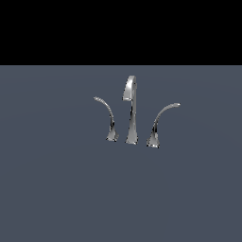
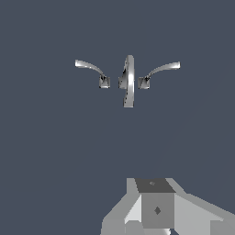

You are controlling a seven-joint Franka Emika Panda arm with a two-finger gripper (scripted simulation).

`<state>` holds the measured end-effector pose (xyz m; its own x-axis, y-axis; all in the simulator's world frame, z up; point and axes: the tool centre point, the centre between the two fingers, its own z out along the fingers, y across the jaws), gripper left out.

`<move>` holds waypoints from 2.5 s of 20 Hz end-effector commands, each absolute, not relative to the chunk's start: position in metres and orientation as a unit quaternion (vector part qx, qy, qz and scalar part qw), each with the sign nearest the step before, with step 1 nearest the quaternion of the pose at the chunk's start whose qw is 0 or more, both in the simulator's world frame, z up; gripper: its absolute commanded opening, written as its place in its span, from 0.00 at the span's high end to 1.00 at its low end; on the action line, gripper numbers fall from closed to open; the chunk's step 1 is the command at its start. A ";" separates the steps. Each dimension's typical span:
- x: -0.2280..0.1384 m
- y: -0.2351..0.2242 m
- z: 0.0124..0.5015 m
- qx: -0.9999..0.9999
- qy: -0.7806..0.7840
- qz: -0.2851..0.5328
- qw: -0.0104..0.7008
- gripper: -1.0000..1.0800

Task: Turn on the faucet by rotating a designated handle.

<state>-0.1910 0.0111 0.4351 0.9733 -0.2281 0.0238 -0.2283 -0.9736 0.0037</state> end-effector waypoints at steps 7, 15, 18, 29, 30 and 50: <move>-0.145 0.009 0.395 0.973 -0.231 0.010 0.002 1.00; -0.103 -0.003 0.357 0.941 -0.339 0.008 0.001 1.00; -0.087 -0.010 0.342 0.925 -0.379 0.008 0.001 1.00; -0.036 -0.048 0.287 0.852 -0.524 0.005 0.000 1.00; -0.031 -0.053 0.282 0.843 -0.537 0.005 0.001 1.00; 0.016 -0.162 0.184 0.646 -0.763 0.001 0.001 1.00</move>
<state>0.0151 -0.1554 0.1887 -0.1312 -0.9913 0.0034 -0.9914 0.1312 0.0001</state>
